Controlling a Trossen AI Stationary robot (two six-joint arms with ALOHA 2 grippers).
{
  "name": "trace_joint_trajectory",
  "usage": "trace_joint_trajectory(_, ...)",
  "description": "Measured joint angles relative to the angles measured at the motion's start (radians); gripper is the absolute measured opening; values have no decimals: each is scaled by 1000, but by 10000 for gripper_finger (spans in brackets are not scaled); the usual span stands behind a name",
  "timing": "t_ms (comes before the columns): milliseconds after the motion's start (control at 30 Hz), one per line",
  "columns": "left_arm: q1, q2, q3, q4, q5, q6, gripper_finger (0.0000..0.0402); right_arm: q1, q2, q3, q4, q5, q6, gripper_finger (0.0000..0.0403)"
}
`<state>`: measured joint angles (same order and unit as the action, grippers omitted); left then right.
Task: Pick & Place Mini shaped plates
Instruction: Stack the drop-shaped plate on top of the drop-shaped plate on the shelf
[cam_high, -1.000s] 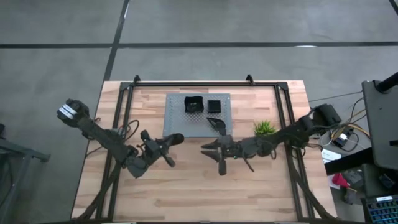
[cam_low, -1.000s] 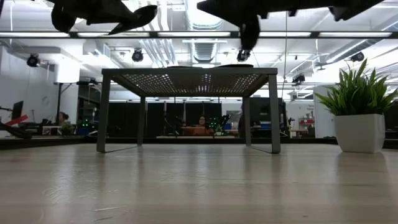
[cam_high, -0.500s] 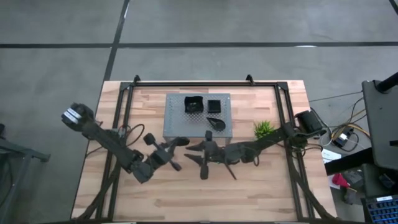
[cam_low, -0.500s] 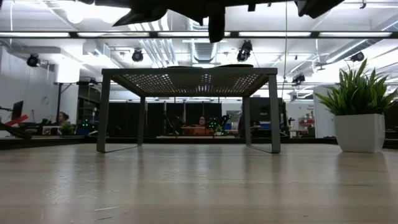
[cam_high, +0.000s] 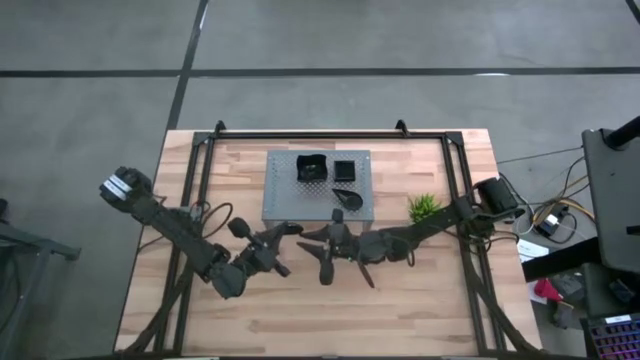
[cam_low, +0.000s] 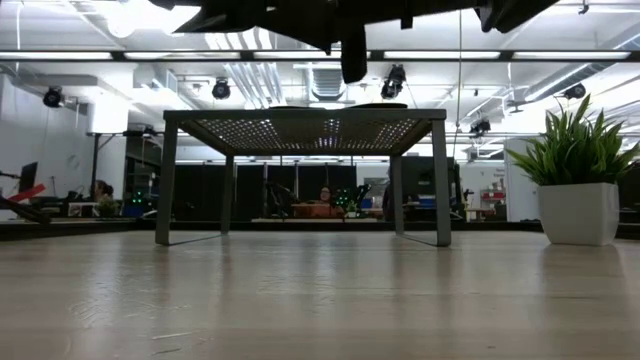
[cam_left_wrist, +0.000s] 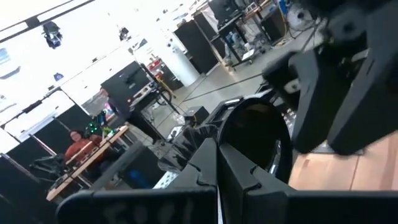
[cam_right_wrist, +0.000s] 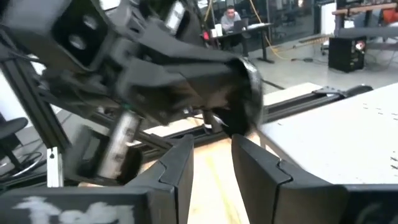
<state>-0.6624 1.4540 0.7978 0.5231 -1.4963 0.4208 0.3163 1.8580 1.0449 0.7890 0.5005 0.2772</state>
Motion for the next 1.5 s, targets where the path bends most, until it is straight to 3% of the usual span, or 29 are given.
trace_joint_trajectory(233,-4,1,34,0,-2,86,0,-6,0,-19,0,0,27,106)
trace_joint_trajectory(367,-3,3,41,1,50,85,0,-6,0,-24,4,0,27,101)
trace_joint_trajectory(800,-8,5,33,-1,45,78,0,-7,-5,-19,18,0,12,107)
trace_joint_trajectory(1233,-8,5,33,-6,48,77,0,-12,-5,-19,38,0,3,59)
trace_joint_trajectory(1500,-9,3,34,-6,112,65,9,-13,-5,-20,29,13,-10,14)
